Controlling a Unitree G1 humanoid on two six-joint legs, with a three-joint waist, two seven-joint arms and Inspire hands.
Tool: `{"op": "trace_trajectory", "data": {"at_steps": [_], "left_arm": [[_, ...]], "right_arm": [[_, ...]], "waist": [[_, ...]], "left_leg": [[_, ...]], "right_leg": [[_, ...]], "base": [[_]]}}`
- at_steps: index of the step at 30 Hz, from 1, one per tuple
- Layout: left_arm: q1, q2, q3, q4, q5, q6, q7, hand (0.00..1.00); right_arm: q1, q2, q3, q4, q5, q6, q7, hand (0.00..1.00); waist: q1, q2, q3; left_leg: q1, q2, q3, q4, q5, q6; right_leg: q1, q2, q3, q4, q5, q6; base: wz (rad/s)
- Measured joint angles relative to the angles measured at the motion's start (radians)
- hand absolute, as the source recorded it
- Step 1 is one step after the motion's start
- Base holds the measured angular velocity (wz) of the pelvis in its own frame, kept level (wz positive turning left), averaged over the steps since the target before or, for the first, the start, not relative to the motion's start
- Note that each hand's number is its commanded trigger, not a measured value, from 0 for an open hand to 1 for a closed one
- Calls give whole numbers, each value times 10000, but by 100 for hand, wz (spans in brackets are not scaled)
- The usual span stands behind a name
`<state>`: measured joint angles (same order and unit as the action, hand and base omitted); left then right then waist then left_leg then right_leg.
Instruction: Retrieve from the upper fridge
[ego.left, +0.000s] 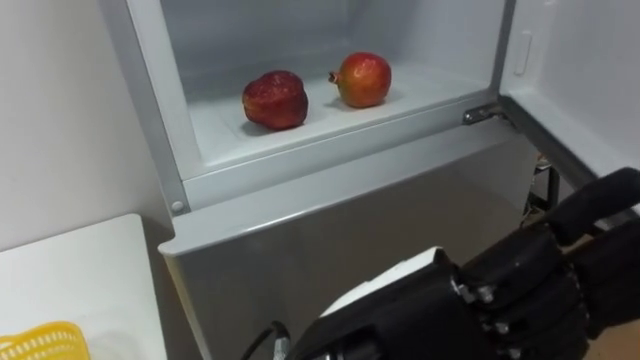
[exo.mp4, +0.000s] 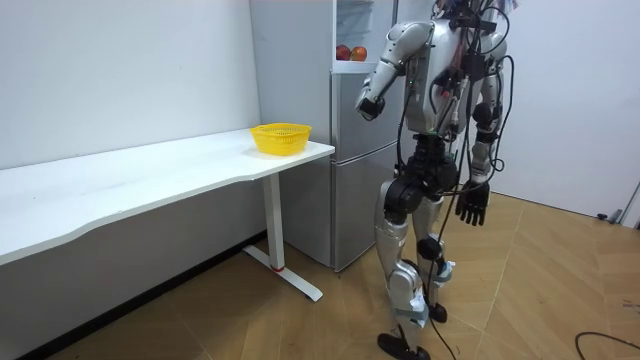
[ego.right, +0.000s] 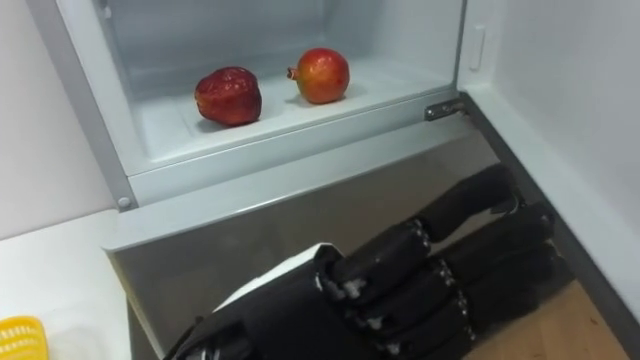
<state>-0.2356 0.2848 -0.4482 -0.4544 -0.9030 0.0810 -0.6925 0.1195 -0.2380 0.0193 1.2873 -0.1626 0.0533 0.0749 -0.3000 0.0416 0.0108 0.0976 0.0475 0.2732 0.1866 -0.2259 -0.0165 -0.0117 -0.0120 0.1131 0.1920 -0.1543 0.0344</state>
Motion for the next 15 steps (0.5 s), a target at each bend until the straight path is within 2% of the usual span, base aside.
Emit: {"op": "trace_trajectory", "data": {"at_steps": [12, 15], "left_arm": [[-172, -52, -375, 13, 32, 8, -317, 0], [-468, -72, -482, 22, 26, 10, -391, 0]], "right_arm": [[-210, 48, 387, -143, -4, 27, -62, 0], [-211, 44, 383, -151, -1, 30, -10, 0]], "waist": [[-11, 22, -23], [-40, 23, -23]], "left_leg": [[26, 1, 11, 24, 0, 0], [38, 2, 60, 24, 0, 0]], "right_leg": [[-105, 3, 5, 121, -5, -4], [-103, 3, 14, 130, -5, -4]], "base": [[-1], [-1]]}}
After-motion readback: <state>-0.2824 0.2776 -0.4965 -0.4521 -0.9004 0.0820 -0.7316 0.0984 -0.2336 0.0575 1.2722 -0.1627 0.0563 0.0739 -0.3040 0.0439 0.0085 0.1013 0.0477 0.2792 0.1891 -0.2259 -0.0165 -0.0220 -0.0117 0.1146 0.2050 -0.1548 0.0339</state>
